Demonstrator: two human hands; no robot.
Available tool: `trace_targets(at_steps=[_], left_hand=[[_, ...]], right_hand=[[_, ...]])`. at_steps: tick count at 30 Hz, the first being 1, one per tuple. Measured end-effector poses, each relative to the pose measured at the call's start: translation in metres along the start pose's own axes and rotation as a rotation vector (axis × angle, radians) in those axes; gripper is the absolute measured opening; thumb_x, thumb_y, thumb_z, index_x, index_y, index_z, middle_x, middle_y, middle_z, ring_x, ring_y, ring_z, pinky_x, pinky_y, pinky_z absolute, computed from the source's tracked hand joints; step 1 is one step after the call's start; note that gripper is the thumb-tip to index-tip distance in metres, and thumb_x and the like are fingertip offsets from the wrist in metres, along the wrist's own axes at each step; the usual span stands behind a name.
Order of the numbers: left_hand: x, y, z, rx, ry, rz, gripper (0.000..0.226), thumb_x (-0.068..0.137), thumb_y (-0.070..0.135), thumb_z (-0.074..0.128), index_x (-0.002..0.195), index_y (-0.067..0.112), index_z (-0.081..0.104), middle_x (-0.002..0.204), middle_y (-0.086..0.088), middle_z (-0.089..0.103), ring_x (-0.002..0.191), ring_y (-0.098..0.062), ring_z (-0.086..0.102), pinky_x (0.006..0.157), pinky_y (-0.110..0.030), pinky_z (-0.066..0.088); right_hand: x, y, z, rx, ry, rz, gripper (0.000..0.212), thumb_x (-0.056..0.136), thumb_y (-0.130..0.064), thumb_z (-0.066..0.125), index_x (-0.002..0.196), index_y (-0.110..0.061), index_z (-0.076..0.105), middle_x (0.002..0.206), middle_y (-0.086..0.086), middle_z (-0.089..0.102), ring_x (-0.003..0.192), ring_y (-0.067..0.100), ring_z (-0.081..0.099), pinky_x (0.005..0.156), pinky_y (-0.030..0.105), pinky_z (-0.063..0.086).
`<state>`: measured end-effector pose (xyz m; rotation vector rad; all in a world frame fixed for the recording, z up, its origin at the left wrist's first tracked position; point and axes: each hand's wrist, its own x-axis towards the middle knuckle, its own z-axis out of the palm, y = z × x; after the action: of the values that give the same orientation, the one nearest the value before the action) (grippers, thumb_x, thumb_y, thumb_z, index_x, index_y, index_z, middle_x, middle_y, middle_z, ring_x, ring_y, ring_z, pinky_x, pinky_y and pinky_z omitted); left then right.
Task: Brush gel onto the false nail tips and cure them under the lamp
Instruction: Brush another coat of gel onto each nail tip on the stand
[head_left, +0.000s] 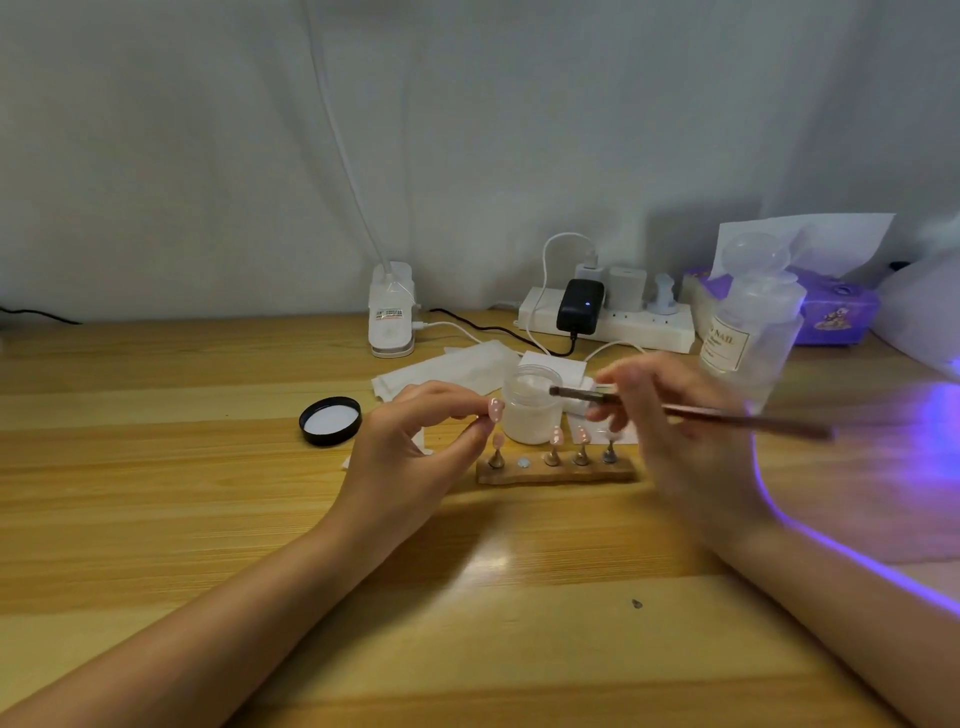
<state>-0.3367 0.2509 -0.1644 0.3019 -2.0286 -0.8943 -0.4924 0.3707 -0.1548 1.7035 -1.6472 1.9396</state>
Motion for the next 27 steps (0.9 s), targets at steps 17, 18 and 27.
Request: trace_targets(at_steps=[17,18,27], left_hand=[[-0.001,-0.004,0.003,0.001,-0.011,-0.007,0.023,0.079,0.005,0.066,0.097,0.020,0.068,0.087,0.004,0.067,0.086,-0.017,0.061,0.075,-0.036,0.049],[-0.001,-0.004,0.003,0.002,-0.011,-0.010,0.023,0.079,0.004,0.066,0.096,0.020,0.069,0.087,0.003,0.067,0.087,-0.017,0.061,0.076,-0.036,0.048],[-0.001,-0.004,0.003,0.008,-0.022,-0.001,0.025,0.079,0.004,0.066,0.097,0.020,0.069,0.087,0.005,0.067,0.086,-0.016,0.060,0.075,-0.039,0.048]], right_hand=[[-0.015,-0.003,0.019,-0.208,-0.034,-0.234,0.048,0.095,-0.036,0.035,0.079,-0.008,0.070,0.077,-0.014,0.059,0.074,0.010,0.056,0.067,0.043,0.044],[-0.016,-0.003,0.020,-0.212,-0.033,-0.245,0.050,0.096,-0.038,0.034,0.076,-0.008,0.070,0.076,-0.015,0.059,0.072,0.009,0.056,0.067,0.042,0.044],[-0.017,-0.001,0.021,-0.184,-0.004,-0.173,0.054,0.096,-0.039,0.030,0.080,-0.007,0.069,0.074,-0.005,0.064,0.073,0.015,0.059,0.067,0.048,0.045]])
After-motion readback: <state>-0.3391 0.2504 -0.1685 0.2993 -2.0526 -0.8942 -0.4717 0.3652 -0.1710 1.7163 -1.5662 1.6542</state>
